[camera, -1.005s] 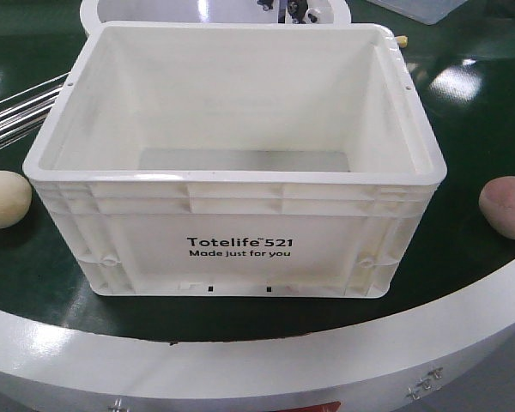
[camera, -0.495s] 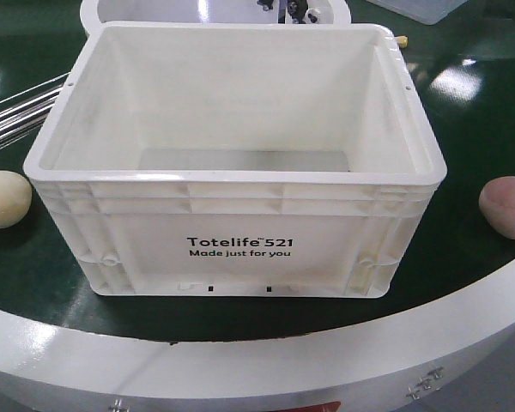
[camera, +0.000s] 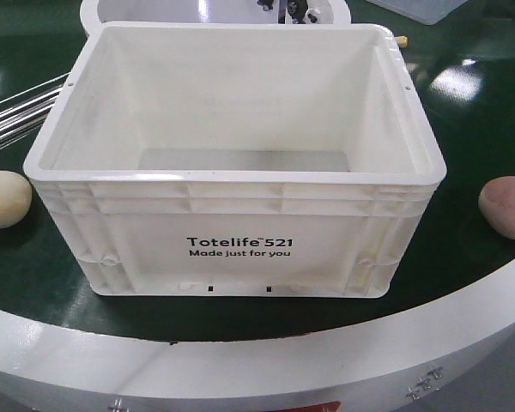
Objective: Place moving items into box and shelve
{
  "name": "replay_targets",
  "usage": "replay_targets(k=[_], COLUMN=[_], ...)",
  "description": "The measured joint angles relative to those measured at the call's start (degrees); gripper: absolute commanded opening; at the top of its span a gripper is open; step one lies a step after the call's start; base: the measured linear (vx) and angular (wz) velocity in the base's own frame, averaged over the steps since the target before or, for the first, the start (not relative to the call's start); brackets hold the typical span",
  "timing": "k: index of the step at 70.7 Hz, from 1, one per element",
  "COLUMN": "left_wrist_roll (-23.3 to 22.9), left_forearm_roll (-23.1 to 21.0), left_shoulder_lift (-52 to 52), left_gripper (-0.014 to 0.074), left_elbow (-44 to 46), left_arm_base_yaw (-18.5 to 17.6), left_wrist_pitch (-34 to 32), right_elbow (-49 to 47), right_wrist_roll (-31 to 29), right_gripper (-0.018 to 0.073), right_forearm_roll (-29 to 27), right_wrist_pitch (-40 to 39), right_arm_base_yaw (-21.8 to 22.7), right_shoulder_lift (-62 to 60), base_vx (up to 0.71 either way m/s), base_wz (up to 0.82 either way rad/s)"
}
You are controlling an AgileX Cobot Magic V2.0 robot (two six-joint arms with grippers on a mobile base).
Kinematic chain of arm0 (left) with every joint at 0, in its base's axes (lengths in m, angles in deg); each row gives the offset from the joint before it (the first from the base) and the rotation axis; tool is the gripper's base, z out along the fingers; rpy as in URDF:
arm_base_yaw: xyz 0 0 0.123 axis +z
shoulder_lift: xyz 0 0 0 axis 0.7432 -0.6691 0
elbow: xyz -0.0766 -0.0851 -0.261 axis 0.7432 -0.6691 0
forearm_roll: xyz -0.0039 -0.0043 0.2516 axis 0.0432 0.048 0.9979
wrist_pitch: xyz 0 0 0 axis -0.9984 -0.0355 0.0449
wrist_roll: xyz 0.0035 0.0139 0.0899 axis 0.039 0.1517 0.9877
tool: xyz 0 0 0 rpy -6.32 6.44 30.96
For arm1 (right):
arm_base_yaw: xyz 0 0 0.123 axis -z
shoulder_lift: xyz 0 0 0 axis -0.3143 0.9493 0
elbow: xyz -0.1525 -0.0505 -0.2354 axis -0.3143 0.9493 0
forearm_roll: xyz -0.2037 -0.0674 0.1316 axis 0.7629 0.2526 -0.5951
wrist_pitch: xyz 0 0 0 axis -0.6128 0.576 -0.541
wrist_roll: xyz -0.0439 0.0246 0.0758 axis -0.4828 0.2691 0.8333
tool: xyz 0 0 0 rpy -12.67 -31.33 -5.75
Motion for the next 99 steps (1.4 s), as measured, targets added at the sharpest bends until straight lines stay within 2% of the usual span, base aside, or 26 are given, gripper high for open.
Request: replay_targets(k=[13,21,25,33,41,58,67,80,99], left_wrist_roll=[13.1,16.4,16.9,17.2,17.2,17.4,18.1,19.5,19.6], left_forearm_roll=[-13.4,-19.9,-21.0,-21.2,-19.5,-17.9,-17.5,-17.1,-17.1], left_shoulder_lift=[0.0,0.0,0.0,0.0,0.0,0.0,0.0,0.0,0.0], left_gripper=[0.0102,0.0102,0.0103,0.0109,0.0125,0.0218,0.0235,0.0237,0.0237], left_elbow=[0.0,0.0,0.0,0.0,0.0,1.5,4.0,8.4,9.5], left_arm_base_yaw=[0.0,0.0,0.0,0.0,0.0,0.0,0.0,0.0,0.0], left_wrist_pitch=[-6.1,-6.8,-6.0,-2.5,1.5,10.2,14.3,20.0,20.0], right_elbow=[0.0,-0.1,-0.1,-0.1,-0.1,-0.1,-0.1,-0.1,-0.1], right_wrist_roll=[-0.6,-2.7,-3.3,-3.6,-3.7,-3.7,-3.8,-3.8,-3.7], right_gripper=[-0.0004,-0.0001,0.0002,0.0038,0.0116,0.0425,0.0546,0.0579,0.0579], right_forearm_roll=[-0.6,-0.6,-0.6,-0.6,-0.6,-0.6,-1.1,-2.6,-2.7], right_wrist_pitch=[0.0,-0.1,-0.5,-1.8,-2.8,-3.0,-3.0,-3.0,-3.0], right_arm_base_yaw=[0.2,0.2,0.2,0.2,0.2,0.3,0.4,0.4,0.4], right_shoulder_lift=[0.3,0.5,0.5,0.5,0.5,0.5,0.5,0.5,0.5], base_vx=[0.0,0.0,0.0,0.0,0.0,0.0,0.0,0.0,0.0], base_wz=[0.0,0.0,0.0,0.0,0.0,0.0,0.0,0.0,0.0])
